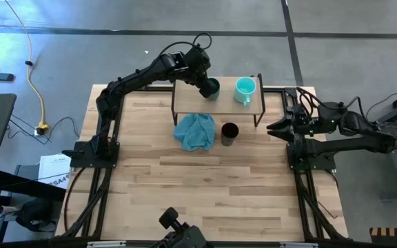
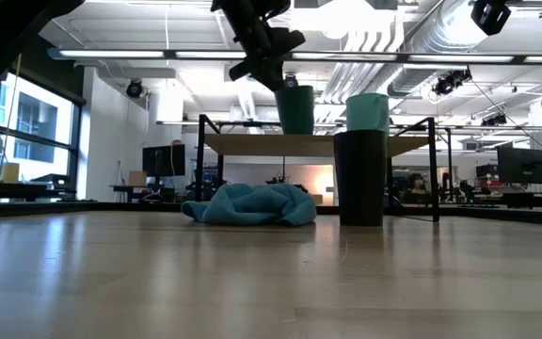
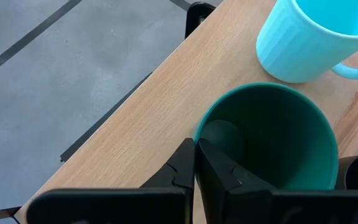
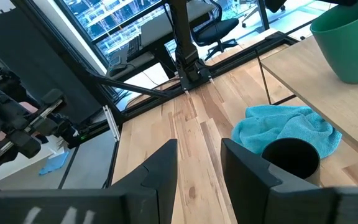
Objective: Stack small to large cups/mugs on shelf
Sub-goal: Put the green cup on the shelf
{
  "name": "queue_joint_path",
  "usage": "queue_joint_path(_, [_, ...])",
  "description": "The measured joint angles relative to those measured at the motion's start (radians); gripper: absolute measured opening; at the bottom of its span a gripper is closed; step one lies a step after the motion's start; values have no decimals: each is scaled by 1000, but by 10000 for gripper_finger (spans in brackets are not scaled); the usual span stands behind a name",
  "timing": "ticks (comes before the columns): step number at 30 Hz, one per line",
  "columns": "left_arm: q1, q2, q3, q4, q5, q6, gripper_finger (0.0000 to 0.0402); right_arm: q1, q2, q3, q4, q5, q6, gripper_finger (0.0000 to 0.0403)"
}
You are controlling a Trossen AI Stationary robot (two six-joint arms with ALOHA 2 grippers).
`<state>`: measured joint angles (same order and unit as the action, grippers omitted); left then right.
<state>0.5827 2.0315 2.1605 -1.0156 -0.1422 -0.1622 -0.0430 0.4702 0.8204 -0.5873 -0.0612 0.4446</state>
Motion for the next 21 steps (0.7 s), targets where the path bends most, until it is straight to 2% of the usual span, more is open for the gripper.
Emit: queue_joint_path(21, [0, 0, 0, 2, 29, 1, 1, 0, 0, 0, 0, -1, 0, 112])
